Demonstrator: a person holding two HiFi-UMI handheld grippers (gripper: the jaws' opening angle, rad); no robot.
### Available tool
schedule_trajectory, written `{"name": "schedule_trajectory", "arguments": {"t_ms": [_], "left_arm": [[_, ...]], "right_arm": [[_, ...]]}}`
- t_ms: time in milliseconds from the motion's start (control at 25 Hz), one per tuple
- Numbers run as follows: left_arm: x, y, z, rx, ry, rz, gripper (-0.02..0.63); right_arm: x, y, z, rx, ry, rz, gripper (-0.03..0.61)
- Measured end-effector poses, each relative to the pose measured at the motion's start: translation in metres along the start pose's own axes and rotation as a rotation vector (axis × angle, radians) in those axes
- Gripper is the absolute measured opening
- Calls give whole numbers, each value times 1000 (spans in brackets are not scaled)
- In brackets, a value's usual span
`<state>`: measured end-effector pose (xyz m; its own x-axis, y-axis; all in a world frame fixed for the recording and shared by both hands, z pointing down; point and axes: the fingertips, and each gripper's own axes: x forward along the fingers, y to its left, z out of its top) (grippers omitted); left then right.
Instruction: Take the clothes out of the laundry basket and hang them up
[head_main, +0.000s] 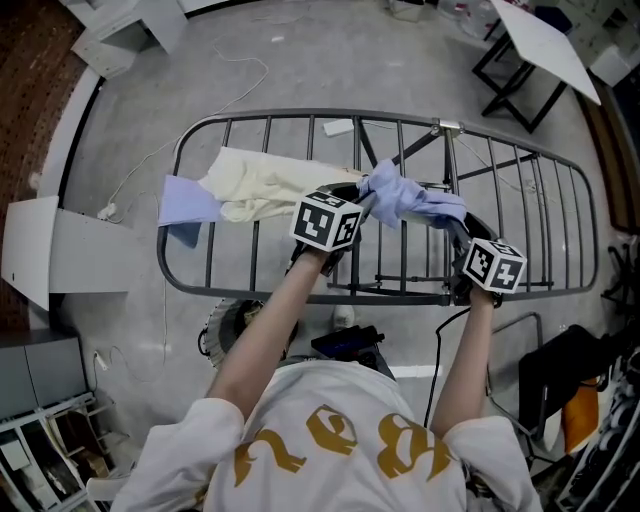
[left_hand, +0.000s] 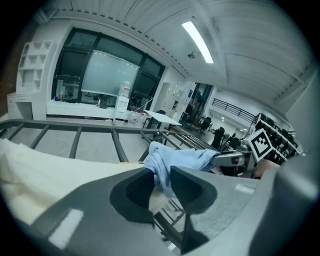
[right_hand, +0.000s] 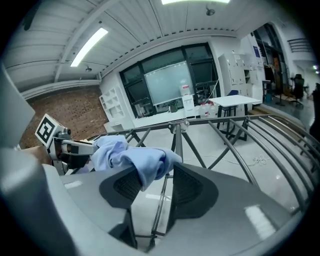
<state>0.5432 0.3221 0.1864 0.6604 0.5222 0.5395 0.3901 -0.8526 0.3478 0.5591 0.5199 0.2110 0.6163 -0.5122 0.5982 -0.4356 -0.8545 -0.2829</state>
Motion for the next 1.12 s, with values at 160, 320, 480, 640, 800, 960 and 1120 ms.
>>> {"name": "schedule_trajectory", "arguments": {"t_ms": [160,320,480,640,800,960,1120], "left_arm": [[-1,1,-8,-2,27,16,167],[-10,8,-4,-6,-7,41,219],[-22,19,-3,-33,-44,66,252],[-43,19,1,-35,-118,65,252],[-73,8,6,-36,-223,45,244],[-108,9,6,-31,-280,49,232],[-147,11,-3,-24,-322,59,221]], "right_arm": [[-8,4,-5,-13,-19,-6,218],[-16,21,-4,-98,-30,22,264],[-19,36,-2,-83,-58,49,299],[-29,53,4,-49,-117,60,307],[-47,80,12,-53,-185,93,284],[-50,121,16,-80,-209,135,284],[-53,170,7,-113,-215,193,282]]}}
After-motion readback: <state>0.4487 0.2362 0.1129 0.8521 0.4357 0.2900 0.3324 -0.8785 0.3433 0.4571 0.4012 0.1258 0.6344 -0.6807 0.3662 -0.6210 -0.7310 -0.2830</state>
